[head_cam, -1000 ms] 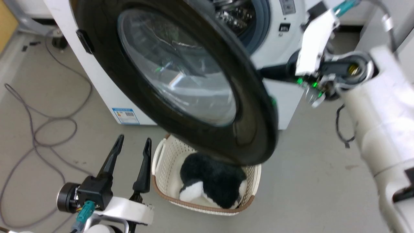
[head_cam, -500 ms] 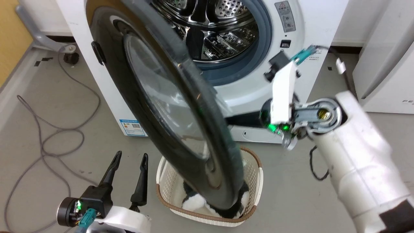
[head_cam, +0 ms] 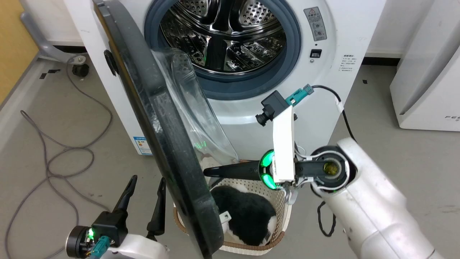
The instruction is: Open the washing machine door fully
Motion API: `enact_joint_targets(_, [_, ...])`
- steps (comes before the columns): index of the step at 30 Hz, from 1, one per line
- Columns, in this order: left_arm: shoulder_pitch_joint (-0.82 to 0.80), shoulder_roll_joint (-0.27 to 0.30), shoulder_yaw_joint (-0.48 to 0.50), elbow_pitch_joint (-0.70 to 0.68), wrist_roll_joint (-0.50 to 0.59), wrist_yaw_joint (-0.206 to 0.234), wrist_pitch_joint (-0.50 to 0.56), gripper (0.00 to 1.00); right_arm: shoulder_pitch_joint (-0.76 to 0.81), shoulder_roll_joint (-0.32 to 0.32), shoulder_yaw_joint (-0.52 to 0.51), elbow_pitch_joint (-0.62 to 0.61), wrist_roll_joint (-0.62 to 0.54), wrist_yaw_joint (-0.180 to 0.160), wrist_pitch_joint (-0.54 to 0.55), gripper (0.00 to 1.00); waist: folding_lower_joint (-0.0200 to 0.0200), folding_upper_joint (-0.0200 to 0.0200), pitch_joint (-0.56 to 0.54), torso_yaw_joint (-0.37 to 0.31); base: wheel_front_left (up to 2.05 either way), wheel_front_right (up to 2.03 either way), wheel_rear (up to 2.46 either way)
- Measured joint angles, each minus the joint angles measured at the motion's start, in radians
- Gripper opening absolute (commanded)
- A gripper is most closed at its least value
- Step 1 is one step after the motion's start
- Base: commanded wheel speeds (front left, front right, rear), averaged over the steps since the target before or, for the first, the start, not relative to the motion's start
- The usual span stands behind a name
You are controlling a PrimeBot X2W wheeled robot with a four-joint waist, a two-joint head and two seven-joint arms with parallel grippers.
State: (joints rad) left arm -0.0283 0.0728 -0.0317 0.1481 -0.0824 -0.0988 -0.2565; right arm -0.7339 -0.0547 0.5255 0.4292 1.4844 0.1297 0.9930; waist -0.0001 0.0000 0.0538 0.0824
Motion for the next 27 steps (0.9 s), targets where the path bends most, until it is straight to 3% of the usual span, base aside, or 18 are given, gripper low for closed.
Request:
enact_joint_targets(6, [0.005, 0.0, 0.001, 0.0, -0.001, 0.004, 0.0, 1.0, 0.051, 0.002, -0.017, -0.032, -0.012, 0.0, -0.146, 0.0, 0.0, 0.0, 0.004, -0.004, 0.0, 0.0, 0.0])
enact_joint_targets(7, [0.005, 0.0, 0.001, 0.0, -0.001, 0.005, 0.0, 1.0, 0.066, 0.003, -0.034, -0.036, -0.019, 0.0, -0.193, 0.18, 0.0, 0.0, 0.003, -0.004, 0.0, 0.0, 0.0])
enact_joint_targets(8, [0.005, 0.0, 0.002, 0.0, -0.002, 0.008, 0.0, 1.0, 0.083, 0.003, -0.051, -0.045, -0.033, 0.0, -0.246, 0.46, 0.0001, 0.0, 0.003, -0.005, 0.0, 0.0, 0.0])
enact_joint_targets(9, [0.005, 0.0, 0.002, 0.001, -0.003, 0.008, 0.0, 1.0, 0.103, 0.004, -0.077, -0.056, -0.05, 0.0, -0.316, 1.0, 0.0001, 0.0, 0.002, -0.005, 0.0, 0.0, 0.0])
enact_joint_targets(15, [0.008, 0.0, 0.006, 0.013, -0.009, 0.011, 0.0, 1.0, 0.294, -0.001, -0.197, -0.101, -0.107, 0.0, -0.62, 1.0, 0.0001, 0.0, -0.015, -0.004, 0.0, 0.0, 0.0])
enact_joint_targets(20, [0.022, 0.004, 0.015, 0.025, -0.01, 0.018, 0.0, 1.0, 0.455, -0.014, -0.27, -0.121, -0.183, 0.0, -0.812, 1.0, 0.0001, 0.0, -0.029, -0.019, 0.0, 0.0, 0.0])
enact_joint_targets(27, [0.029, 0.01, 0.023, 0.044, -0.014, 0.025, 0.0, 1.0, 0.633, -0.017, -0.396, -0.129, -0.38, 0.0, -1.079, 1.0, 0.0001, 0.0, -0.041, -0.031, 0.0, 0.0, 0.0])
